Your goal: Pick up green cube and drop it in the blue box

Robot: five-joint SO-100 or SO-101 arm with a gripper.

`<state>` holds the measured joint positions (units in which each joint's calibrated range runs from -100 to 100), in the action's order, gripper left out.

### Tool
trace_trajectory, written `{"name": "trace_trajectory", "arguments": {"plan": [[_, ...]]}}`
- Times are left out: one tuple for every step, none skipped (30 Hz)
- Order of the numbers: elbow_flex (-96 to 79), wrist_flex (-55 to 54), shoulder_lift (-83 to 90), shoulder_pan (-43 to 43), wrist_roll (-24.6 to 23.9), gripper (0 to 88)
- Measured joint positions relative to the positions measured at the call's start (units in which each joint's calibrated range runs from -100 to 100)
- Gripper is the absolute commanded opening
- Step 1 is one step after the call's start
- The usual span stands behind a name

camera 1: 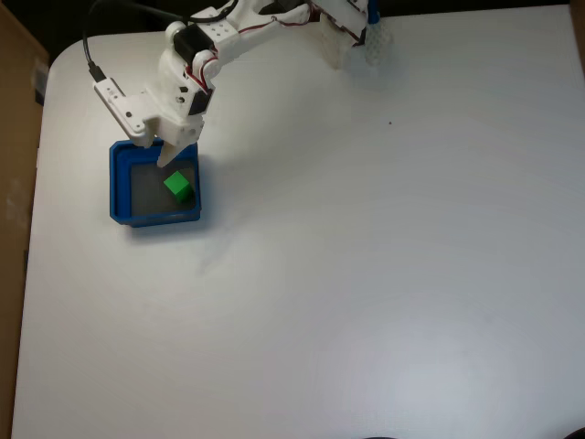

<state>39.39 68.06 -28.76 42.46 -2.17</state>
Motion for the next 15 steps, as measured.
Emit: {"name": "trace_trajectory", "arguments": {"plan": [[-0.2,0.0,1.2,0.0,0.0,17.3],[-0.4,0.0,2.6,0.0,0.0,17.2],[-0.7,0.0,3.8,0.0,0.0,17.2],[-1.1,0.0,5.3,0.0,0.0,17.2],[-1.7,0.0,6.8,0.0,0.0,17.2],[-2.4,0.0,8.5,0.0,0.0,17.2],[-3.2,0.0,10.1,0.0,0.0,17.2],[-4.1,0.0,11.7,0.0,0.0,17.1],[-5.3,0.0,13.5,0.0,0.0,17.1],[-6.4,0.0,15.3,0.0,0.0,17.0],[-7.9,-0.3,17.1,-0.1,0.0,16.9],[-9.5,-0.7,19.1,-0.1,0.0,16.9],[-11.4,-1.4,21.1,-0.4,0.0,16.9],[-13.7,-2.5,23.1,-0.6,0.0,16.9],[-16.2,-3.6,25.2,-1.1,0.0,16.9]]}}
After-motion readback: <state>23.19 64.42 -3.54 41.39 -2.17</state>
